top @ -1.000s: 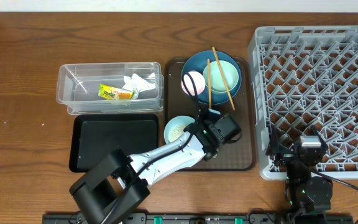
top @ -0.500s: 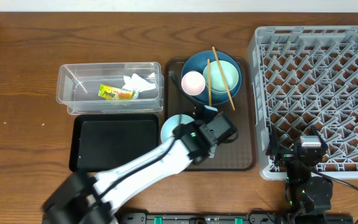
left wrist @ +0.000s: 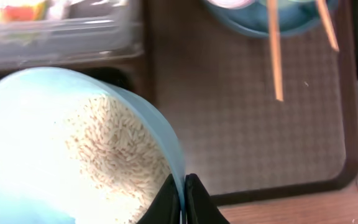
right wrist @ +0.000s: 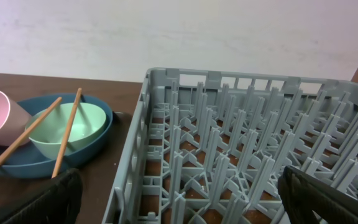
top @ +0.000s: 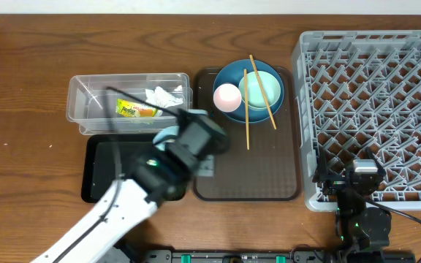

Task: Sort waste into correct bins and load items into the dishwasher rack
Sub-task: 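Lift the rice bowl with the left gripper and tip rice onto black tray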

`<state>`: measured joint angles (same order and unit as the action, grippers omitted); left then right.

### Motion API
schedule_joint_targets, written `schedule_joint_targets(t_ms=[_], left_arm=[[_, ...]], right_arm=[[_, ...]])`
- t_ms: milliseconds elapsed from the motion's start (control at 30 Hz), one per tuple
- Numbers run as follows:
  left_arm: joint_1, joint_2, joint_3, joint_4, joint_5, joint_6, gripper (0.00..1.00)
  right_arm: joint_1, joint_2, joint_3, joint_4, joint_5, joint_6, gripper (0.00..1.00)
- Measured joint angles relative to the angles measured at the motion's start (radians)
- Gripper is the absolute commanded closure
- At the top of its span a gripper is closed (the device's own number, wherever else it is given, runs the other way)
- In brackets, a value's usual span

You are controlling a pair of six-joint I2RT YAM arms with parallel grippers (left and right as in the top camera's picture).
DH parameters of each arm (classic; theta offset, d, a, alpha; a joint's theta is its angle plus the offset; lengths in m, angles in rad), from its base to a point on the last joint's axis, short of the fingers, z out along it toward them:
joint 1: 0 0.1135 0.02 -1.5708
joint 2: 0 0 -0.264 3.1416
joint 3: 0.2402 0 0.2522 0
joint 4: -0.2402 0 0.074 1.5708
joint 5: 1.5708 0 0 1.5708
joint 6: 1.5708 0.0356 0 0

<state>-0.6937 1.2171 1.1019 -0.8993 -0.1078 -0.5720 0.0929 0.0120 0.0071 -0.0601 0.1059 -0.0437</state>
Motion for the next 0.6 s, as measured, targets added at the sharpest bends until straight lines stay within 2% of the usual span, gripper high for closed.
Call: schedule_joint_targets(t_ms=[233, 467, 600], left_arm=[[0.309, -0.034, 0.000, -0.056, 0.272, 0.091, 0.94], [0.639, -0.034, 0.000, -0.154, 0.611, 0.281, 0.94], [0.782, -0.034, -0.005, -0.196, 0.806, 0.400, 0.94]], right_arm=[[0.000, 0.000, 0.000, 0.000, 0.000, 0.000, 0.01], [0.000, 0.000, 0.000, 0.000, 0.000, 0.000, 0.01], [0.000, 0.000, 0.000, 0.000, 0.000, 0.000, 0.01]])
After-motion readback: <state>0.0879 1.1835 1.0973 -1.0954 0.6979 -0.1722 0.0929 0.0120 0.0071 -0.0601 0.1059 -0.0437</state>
